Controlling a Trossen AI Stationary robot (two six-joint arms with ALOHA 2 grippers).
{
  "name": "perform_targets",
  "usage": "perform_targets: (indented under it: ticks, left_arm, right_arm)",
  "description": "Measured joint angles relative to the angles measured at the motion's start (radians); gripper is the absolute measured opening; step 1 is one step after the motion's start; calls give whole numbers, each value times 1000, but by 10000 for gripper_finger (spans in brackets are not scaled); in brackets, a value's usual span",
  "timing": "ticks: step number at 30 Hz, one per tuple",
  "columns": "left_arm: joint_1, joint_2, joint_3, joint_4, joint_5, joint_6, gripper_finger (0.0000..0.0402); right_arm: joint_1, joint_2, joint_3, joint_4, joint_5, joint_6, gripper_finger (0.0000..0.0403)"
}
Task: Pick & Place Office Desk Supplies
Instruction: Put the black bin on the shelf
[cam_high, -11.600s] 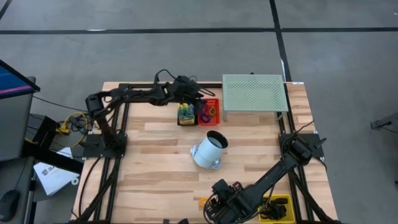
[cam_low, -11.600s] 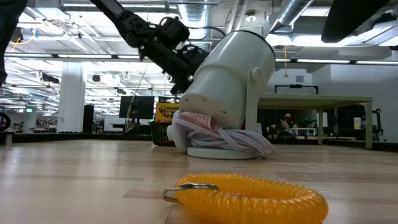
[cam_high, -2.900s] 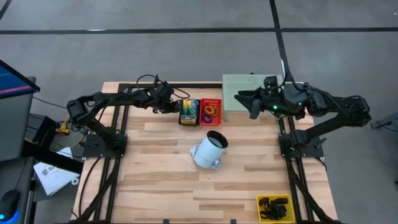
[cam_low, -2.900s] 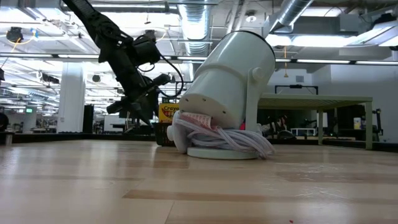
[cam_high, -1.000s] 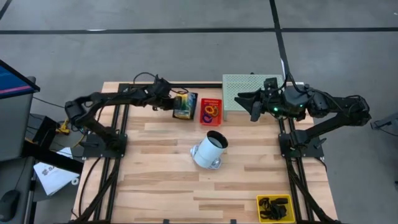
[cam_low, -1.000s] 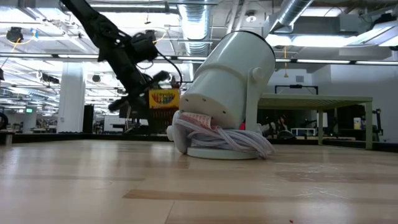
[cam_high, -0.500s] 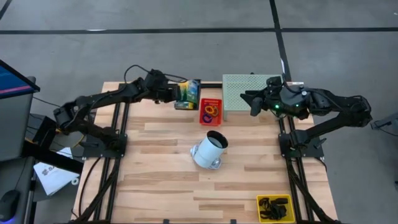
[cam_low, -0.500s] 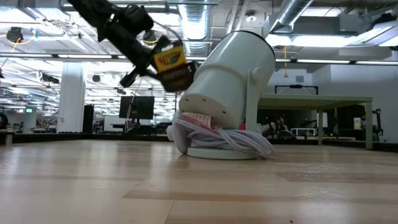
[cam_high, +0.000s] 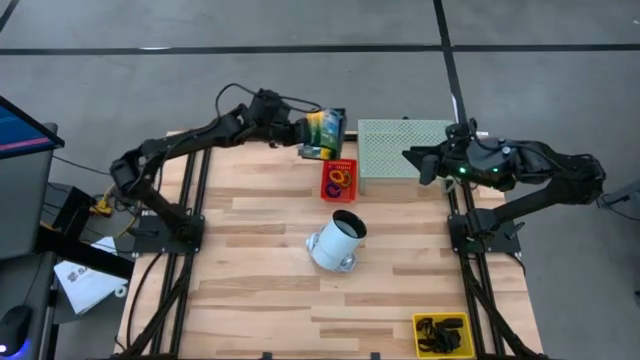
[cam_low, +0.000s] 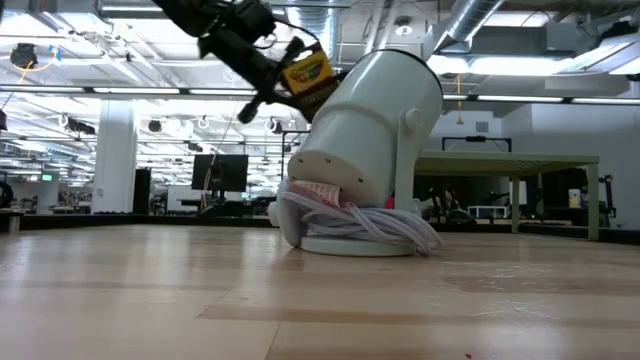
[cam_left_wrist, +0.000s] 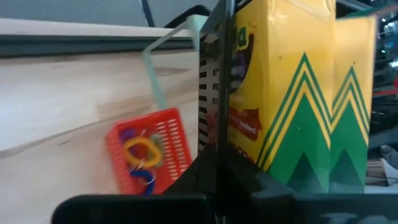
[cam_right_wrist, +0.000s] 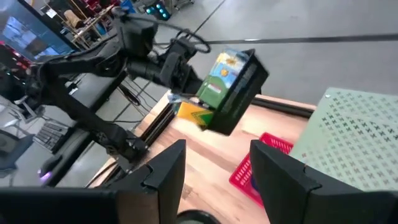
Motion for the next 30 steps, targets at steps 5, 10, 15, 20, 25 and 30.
perform_targets:
  ticks: [5, 10, 15, 20, 25, 30]
  left_arm:
    - [-27, 114, 137, 3, 3, -10, 0]
    - [-70, 213, 238, 2, -4, -46, 0]
    - [-112, 243, 264, 1, -21, -80, 0]
    - [-129, 236, 264, -7, -32, -99, 0]
    - [-131, 223, 265, -34, -52, -95, 0]
    - [-131, 223, 266, -64, -55, -66, 0]
  right_arm:
    - [16, -16, 0, -91, 5, 64, 176]
    - [20, -11, 0, -102, 45, 75, 175]
    - [-47, 36, 0, -105, 55, 201, 166]
    - [-136, 114, 0, -107, -4, 220, 155]
    - [-254, 189, 0, -107, -198, 216, 189]
    - [-334, 236, 5, -44, -334, 201, 247]
